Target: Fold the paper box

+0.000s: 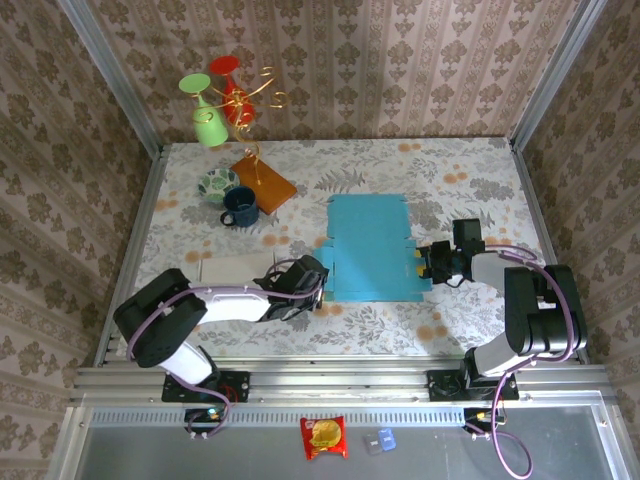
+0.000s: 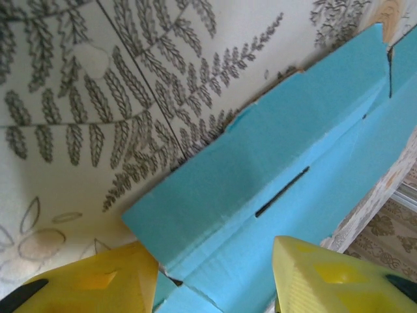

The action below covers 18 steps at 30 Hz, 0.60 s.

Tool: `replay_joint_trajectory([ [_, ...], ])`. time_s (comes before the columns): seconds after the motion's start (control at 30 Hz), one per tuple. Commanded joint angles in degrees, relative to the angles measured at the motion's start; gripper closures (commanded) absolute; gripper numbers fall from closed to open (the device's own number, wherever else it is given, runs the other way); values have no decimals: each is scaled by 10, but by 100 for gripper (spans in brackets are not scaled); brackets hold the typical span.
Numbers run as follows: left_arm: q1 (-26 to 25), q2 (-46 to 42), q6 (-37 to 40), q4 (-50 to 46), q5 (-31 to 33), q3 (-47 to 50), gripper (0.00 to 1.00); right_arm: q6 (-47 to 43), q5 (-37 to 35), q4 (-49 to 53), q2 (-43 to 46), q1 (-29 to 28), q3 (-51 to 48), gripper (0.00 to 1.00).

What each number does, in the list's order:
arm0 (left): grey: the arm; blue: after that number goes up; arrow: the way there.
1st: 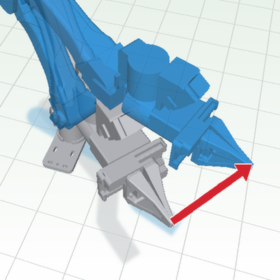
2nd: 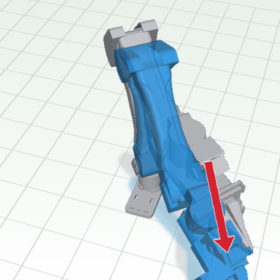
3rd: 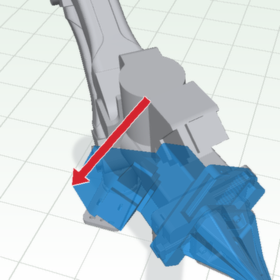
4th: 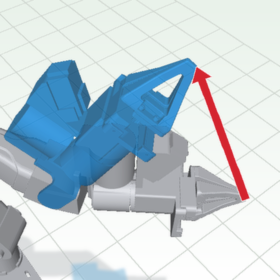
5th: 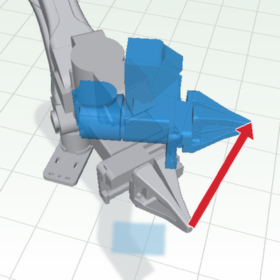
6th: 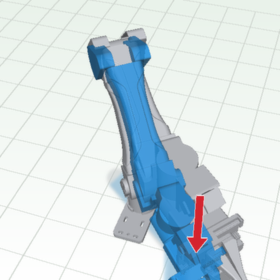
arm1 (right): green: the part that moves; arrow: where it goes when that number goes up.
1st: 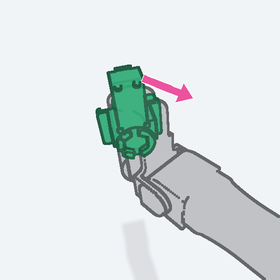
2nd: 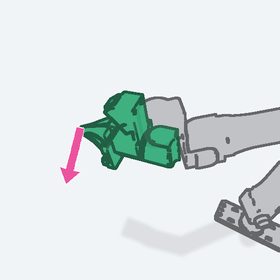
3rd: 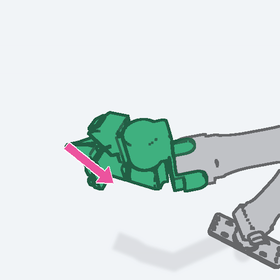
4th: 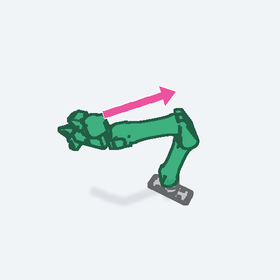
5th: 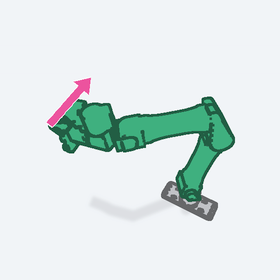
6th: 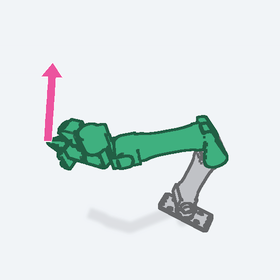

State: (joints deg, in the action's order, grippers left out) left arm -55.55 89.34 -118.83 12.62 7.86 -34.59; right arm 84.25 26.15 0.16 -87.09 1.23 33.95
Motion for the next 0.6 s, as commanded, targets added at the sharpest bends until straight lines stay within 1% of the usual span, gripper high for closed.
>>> replay_joint_trajectory([
  [0.0,-8,8,-27,17,22,7,50,8,-8,13,4,-3,-14,65],
  [0.07,-7,4,-25,10,26,8,50,7,-8,13,3,-3,-14,65],
  [0.17,-7,2,-25,9,37,15,54,4,-8,12,1,-3,-13,65],
  [0.3,-7,12,-22,33,45,23,70,2,-5,8,-2,-2,-16,66],
  [0.37,-5,18,-16,47,49,26,77,0,-4,8,-4,-2,-17,67],
  [0.57,12,16,32,61,46,16,89,-4,-3,9,-1,-2,-18,68],
])
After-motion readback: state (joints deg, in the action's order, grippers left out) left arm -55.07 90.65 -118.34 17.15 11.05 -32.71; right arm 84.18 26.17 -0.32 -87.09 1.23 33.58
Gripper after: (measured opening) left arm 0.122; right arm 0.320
